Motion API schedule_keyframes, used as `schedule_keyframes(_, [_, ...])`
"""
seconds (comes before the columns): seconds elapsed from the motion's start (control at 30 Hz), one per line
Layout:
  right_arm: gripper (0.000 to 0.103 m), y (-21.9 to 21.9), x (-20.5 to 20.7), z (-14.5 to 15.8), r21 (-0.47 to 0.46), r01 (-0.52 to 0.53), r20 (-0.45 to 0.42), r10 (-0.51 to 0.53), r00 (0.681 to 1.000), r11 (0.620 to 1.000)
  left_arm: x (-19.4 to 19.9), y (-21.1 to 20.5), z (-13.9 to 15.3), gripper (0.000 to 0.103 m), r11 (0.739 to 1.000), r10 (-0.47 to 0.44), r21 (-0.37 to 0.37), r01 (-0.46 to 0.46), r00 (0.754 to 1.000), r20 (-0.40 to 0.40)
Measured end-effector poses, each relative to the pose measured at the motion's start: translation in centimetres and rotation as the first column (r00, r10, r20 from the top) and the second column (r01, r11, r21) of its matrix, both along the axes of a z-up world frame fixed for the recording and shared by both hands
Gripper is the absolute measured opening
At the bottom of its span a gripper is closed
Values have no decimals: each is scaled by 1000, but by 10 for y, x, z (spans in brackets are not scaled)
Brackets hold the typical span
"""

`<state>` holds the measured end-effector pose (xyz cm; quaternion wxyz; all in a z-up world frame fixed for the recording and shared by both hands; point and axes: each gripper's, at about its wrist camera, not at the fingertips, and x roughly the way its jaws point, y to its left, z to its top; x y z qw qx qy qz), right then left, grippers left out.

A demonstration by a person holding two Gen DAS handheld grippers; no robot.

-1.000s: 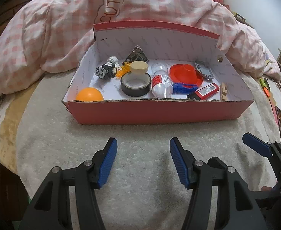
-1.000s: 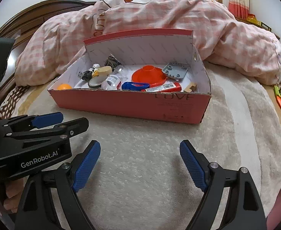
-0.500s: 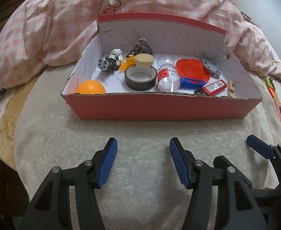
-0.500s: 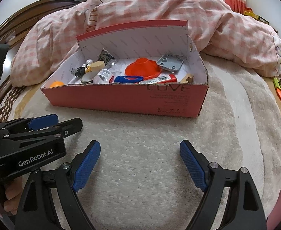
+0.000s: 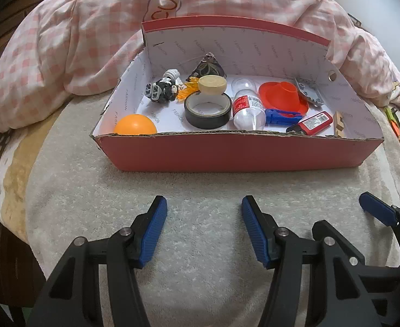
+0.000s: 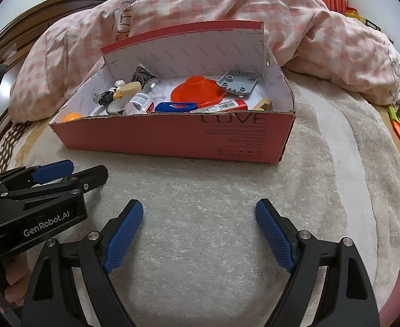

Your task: Organize objects

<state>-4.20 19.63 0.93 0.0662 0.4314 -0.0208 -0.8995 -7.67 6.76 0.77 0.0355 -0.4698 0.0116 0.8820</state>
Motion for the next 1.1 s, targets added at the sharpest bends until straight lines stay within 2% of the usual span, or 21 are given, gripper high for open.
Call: schedule_keyframes(1.1, [87, -1, 0, -2, 7, 0, -3, 0, 1000, 1000, -1, 2, 0, 58, 1000, -1, -1, 1, 1000, 2])
